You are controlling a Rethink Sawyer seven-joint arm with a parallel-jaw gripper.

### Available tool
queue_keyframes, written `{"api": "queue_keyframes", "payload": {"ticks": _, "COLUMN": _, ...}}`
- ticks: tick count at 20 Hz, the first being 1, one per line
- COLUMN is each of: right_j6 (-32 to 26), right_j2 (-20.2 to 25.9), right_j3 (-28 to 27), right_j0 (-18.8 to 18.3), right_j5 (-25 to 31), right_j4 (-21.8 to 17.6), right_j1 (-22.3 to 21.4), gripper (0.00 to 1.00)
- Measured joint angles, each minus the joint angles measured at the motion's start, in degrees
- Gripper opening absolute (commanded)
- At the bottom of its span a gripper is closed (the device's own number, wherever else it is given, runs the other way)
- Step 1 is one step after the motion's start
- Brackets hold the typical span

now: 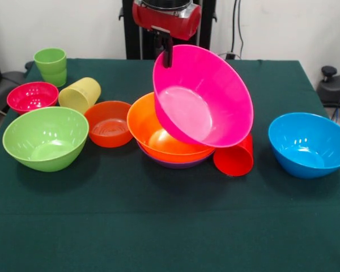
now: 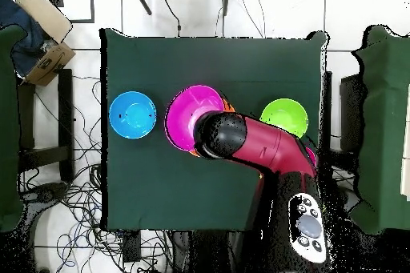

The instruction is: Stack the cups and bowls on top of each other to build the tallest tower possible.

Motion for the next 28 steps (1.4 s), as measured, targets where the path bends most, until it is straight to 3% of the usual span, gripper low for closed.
{"api": "queue_keyframes", "payload": {"ticks": 26, "right_j6": 0.00, "right_j2": 1.59, "right_j3": -0.02, "right_j0": -1.52, "right_j5": 0.00, "right_j4": -0.47, "right_j1": 0.00, "gripper": 0.00}}
{"api": "queue_keyframes", "payload": {"ticks": 27, "right_j6": 0.00, "right_j2": 1.67, "right_j3": -0.07, "right_j0": -1.49, "right_j5": 0.01, "right_j4": -0.57, "right_j1": -0.01, "gripper": 1.00}}
{"api": "queue_keyframes", "payload": {"ticks": 28, "right_j6": 0.00, "right_j2": 1.67, "right_j3": -0.08, "right_j0": -1.49, "right_j5": 0.02, "right_j4": -0.57, "right_j1": 0.00, "gripper": 1.00}}
